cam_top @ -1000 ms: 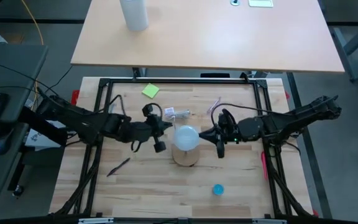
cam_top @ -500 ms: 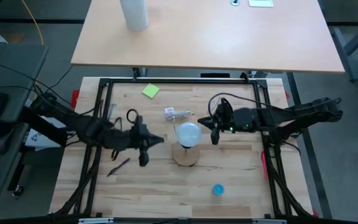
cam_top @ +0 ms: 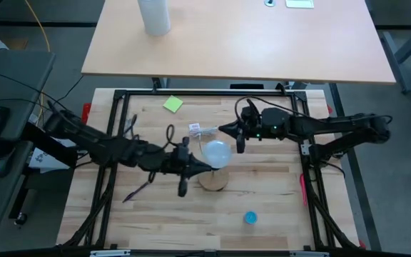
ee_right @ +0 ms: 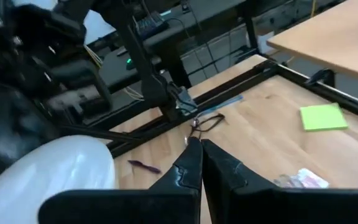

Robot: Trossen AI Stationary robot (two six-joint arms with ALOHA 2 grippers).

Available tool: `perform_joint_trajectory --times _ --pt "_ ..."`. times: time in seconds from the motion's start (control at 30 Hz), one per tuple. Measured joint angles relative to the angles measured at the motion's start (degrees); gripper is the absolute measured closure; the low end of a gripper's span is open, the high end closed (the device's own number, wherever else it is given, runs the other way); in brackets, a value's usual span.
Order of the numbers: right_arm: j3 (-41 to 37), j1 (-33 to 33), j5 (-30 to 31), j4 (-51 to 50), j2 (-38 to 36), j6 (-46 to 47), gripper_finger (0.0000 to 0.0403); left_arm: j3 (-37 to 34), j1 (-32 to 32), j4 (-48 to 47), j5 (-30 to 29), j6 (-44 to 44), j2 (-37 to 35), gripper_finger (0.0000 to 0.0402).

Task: Screw lightbulb
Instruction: Insert the lightbulb into the lamp

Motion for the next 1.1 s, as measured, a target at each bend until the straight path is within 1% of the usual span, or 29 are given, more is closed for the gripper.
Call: perform_joint_trajectory --times 0.17,0.4,0.6,0.77,0.97,1.1 --pt "0.0 0.6 -1.3 4.7 1.9 0.8 0.0403 0.1 1.1 0.2 1.0 0.0 1.0 0.0402" --pt "0.0 2.4 -1.3 4.6 1.9 2.0 0.0403 0.1 1.5 -0.9 -0.5 1.5 1.0 0.0402" --pt "0.0 4.8 1.0 3.9 1.8 3.1 0.0403 0.2 2.7 -2.9 0.7 1.2 0.7 0.0401" --pt "0.0 6.4 2.6 3.5 1.7 4.0 0.0403 0.2 2.7 -4.7 0.5 2.4 -0.4 0.0401" --pt "0.0 7.8 4.6 -0.2 -0.4 5.1 0.0403 0.2 2.9 -10.1 -2.7 2.6 -2.6 0.0401" --pt "0.0 8.5 5.8 -3.4 -2.7 5.3 0.0403 0.2 3.5 -11.8 -4.4 3.0 -3.3 0.0401"
